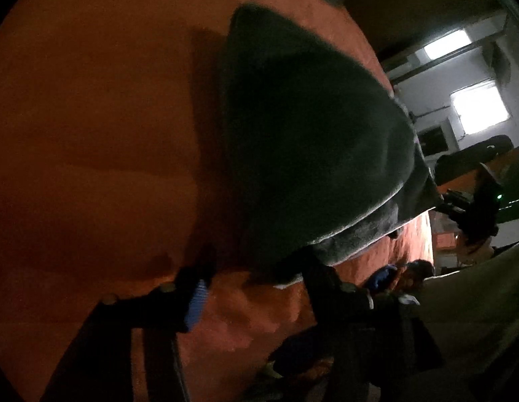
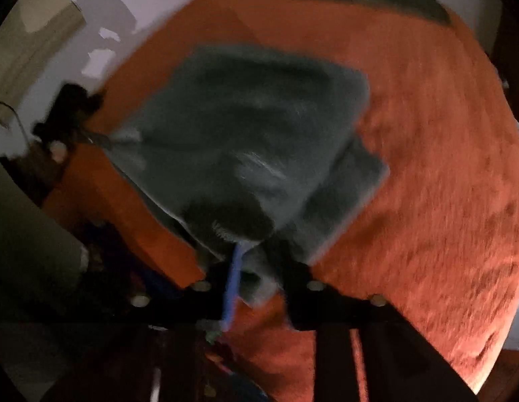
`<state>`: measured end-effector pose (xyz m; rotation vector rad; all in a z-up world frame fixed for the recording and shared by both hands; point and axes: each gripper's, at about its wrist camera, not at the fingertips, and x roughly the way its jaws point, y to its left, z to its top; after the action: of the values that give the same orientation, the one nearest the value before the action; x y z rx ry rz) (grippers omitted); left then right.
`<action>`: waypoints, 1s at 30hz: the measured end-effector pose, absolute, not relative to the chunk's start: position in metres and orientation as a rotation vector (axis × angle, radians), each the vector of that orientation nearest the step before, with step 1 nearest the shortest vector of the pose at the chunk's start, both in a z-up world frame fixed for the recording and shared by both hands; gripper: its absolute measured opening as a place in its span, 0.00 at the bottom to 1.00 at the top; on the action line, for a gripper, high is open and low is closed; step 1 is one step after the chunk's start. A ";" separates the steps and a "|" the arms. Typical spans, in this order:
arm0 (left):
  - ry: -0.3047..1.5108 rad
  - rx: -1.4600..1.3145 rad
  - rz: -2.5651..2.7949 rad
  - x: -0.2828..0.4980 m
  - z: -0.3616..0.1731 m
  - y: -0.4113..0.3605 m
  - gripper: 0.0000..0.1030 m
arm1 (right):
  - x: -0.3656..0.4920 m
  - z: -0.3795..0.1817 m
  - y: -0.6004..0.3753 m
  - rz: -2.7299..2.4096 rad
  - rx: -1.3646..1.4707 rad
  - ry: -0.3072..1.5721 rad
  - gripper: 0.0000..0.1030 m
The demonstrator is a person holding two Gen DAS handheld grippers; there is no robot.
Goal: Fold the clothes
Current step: 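Lay the fleece bundle down and regrasp its edge with the right gripper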
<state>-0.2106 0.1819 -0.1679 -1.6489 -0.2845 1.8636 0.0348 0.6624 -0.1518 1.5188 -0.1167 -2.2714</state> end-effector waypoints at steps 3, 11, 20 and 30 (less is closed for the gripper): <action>-0.375 -1.623 1.843 -0.218 -0.159 0.185 0.54 | 0.026 -0.145 0.657 -2.280 1.458 -0.088 0.40; -0.237 -1.596 1.929 -0.305 -0.161 0.235 0.55 | -0.013 -0.125 0.603 -2.177 1.181 0.175 0.40; -0.238 -1.479 2.011 -0.342 -0.174 0.275 0.09 | -0.057 -0.167 0.505 -2.014 1.152 0.344 0.40; -0.579 -1.459 2.137 -0.372 -0.170 0.232 0.01 | -0.056 -0.190 0.523 -2.024 1.252 0.215 0.40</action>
<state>-0.3718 0.2323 -0.1697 -1.4589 -0.5788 2.1373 -0.0556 0.5232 -0.1902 1.2517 0.2148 -2.0245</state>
